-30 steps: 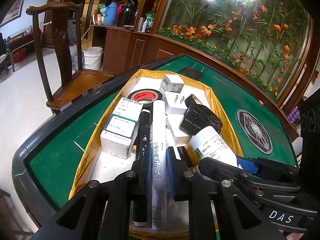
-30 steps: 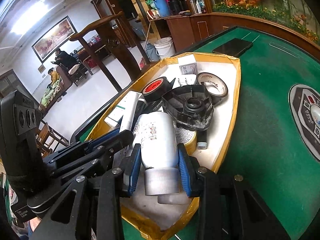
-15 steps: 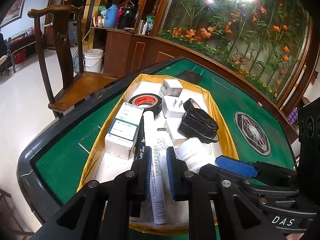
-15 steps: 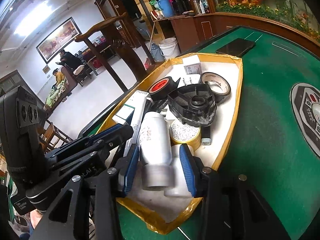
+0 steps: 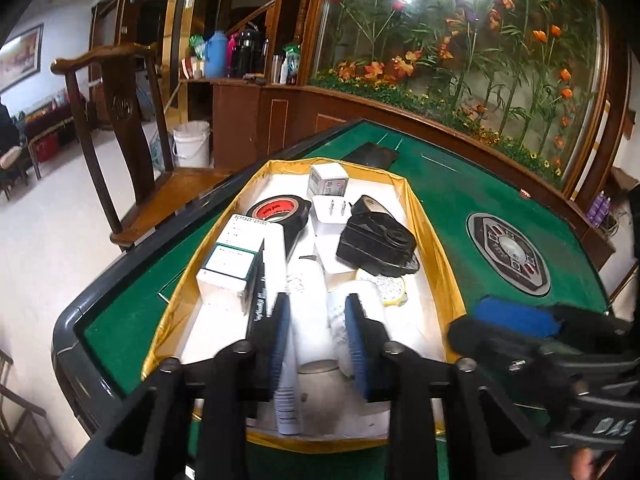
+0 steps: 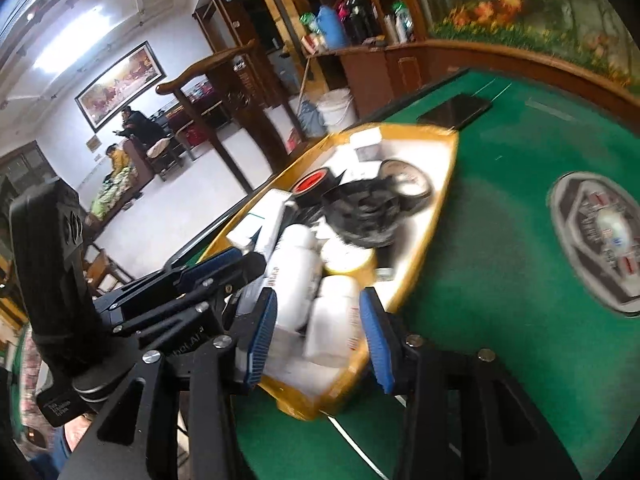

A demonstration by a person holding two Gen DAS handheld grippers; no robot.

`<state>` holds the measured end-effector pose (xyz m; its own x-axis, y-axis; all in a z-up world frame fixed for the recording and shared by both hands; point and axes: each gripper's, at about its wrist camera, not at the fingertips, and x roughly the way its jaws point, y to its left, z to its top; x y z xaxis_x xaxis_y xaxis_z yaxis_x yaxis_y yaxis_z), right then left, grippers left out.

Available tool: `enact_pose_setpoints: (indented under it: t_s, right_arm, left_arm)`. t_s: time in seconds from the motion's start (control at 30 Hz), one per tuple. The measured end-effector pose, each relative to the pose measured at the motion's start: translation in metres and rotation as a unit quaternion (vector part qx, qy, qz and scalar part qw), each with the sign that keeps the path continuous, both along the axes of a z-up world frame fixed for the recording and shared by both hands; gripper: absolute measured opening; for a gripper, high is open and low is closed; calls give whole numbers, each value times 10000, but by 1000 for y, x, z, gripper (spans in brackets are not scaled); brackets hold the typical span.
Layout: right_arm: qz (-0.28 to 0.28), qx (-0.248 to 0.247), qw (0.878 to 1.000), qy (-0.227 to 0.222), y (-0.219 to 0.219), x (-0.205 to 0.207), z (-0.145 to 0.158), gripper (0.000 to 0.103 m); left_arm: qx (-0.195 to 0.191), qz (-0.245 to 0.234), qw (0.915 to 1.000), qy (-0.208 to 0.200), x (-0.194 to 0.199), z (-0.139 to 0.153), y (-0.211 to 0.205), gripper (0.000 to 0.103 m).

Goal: Organize rigid objects

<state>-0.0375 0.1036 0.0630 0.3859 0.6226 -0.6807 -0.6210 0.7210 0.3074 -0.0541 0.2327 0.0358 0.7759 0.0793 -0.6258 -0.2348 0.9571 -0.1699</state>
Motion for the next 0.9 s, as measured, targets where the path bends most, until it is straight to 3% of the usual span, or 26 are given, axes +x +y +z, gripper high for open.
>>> enact_pose_setpoints:
  t_s: [0.13, 0.2, 0.43, 0.7, 0.9]
  right_arm:
    - [-317, -185, 9987, -348, -29, -7, 1, 54]
    - [-502, -313, 9969, -511, -47, -10, -2, 55]
    - [-1055, -312, 9921, -605, -87, -6, -9, 67]
    - [-1058, -459, 9906, -740, -82, -10, -13, 79]
    - [-1207, -449, 9864, -1020, -83, -14, -12, 82]
  left_arm:
    - [378, -153, 9990, -159, -5, 1, -23, 34]
    - [424, -225, 9986, -212, -6, 3, -29, 51]
    - [630, -115, 9960, -628, -15, 14, -37, 69]
    - [935, 252, 9925, -747, -23, 17, -34, 89]
    - [1414, 822, 9837, -748, -32, 24, -27, 103]
